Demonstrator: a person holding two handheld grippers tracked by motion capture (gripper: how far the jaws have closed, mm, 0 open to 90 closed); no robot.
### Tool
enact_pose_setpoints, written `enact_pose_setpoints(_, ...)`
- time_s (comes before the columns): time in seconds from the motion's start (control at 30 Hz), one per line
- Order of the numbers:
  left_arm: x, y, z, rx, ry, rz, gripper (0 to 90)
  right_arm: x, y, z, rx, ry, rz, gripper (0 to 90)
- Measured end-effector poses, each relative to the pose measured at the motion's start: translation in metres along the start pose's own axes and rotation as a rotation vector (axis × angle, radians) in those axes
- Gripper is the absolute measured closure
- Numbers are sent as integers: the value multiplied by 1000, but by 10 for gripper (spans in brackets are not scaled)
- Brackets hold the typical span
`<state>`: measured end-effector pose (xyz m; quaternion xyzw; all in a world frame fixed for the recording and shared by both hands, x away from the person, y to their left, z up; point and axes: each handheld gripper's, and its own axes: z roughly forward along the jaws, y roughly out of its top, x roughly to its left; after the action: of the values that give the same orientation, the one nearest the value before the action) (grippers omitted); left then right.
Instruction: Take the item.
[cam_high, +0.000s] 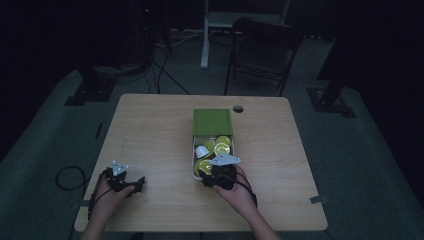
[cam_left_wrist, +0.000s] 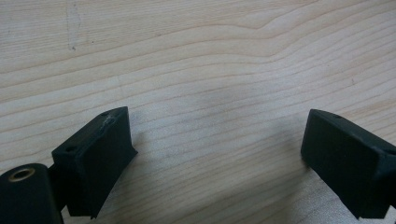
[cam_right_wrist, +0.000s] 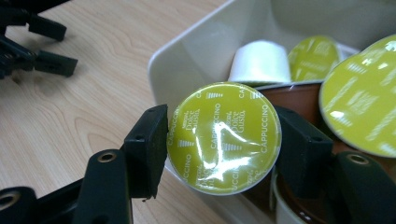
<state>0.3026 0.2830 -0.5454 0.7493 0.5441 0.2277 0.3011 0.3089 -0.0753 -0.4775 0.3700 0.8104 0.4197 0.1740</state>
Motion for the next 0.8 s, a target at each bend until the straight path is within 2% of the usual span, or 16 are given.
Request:
enact_pose_setpoints(0.47,0,0,0,0,0,0,93,-5,13,-23,-38,11,-19,398)
enact_pose_setpoints(0.8,0,0,0,0,0,0,93,-16,19,-43,-78,-6,-4,399)
